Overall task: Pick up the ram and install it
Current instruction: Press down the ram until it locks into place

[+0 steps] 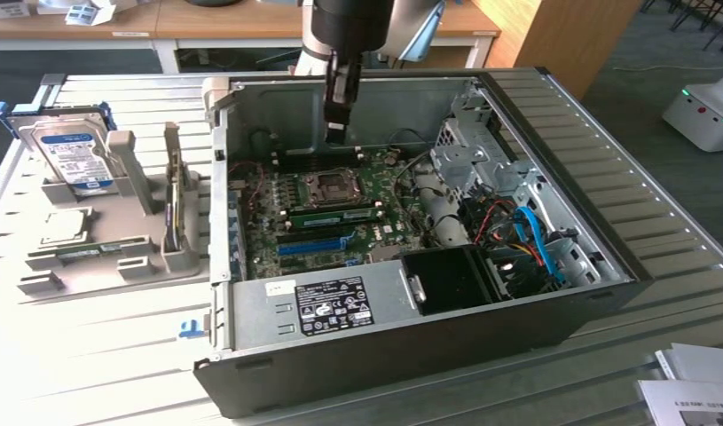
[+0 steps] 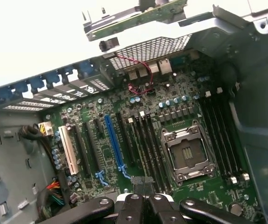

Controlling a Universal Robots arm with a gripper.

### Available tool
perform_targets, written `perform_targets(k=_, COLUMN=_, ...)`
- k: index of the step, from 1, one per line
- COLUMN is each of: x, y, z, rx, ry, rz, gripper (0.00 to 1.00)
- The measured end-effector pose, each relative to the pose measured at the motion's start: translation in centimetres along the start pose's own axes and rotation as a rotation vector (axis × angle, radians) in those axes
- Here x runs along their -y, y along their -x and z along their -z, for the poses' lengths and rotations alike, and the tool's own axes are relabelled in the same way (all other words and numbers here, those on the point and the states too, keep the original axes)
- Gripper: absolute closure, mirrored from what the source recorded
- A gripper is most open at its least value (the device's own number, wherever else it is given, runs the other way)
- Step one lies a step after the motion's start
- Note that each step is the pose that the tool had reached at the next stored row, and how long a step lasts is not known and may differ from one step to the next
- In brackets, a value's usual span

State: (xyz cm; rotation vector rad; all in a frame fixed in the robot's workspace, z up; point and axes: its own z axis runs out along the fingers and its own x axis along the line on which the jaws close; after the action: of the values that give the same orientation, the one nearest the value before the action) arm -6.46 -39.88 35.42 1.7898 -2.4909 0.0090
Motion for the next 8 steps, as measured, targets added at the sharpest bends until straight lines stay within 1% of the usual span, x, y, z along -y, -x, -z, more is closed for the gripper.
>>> perform_targets(k=8, x=-0.01, y=0.02, z=0.00, rx=0.0026, ry=0.0043, rz=-0.067, gripper=0.90)
